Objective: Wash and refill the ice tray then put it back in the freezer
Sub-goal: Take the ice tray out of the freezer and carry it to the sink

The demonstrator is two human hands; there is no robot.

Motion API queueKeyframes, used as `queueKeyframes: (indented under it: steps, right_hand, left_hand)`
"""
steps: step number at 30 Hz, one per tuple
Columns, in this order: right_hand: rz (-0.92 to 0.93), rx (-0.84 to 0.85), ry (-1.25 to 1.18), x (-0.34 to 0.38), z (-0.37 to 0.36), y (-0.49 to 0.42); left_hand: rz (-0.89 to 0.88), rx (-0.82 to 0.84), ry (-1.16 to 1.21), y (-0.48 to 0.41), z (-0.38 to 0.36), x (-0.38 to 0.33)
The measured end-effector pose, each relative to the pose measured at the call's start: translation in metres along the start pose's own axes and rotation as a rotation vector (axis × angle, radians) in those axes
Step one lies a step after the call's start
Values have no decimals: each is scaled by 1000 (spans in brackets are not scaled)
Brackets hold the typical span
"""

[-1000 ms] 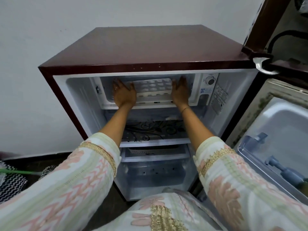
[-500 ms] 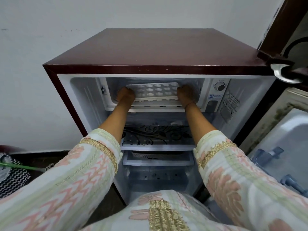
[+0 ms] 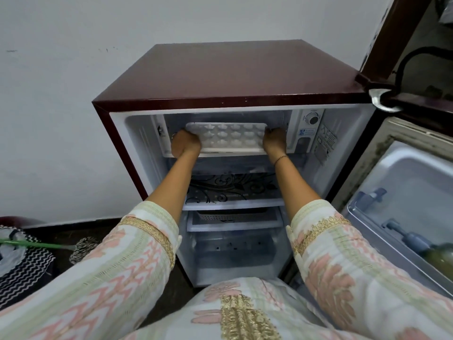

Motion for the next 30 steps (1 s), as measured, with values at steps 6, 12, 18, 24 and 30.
queueKeyframes:
  steps: [6, 12, 18, 24, 30]
  right_hand:
    - [-9, -10, 9, 8, 20, 54]
    - [-53, -62, -8, 14, 38, 112]
    - [-73, -108, -27, 13, 59, 176]
    - [-102, -167, -46, 3, 86, 246]
    - [-120, -239, -38, -4, 119, 308]
  left_hand:
    - [34, 21, 71, 38, 20, 34]
    - [-5, -23, 102, 72, 47, 63]
    - [-35, -17, 113, 109, 61, 96]
    - [-61, 17, 90, 161, 72, 128]
    - [-98, 52, 89, 209, 83, 147]
Point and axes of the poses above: each hand's wrist, its own y-axis away from the middle knuckle, its own z-axis out of the back of the hand, x = y × z, the point moved 9 cm from there along -y, towards the middle knuckle, and after that the axes turned 12 degrees about z, right-handed, at the moved point
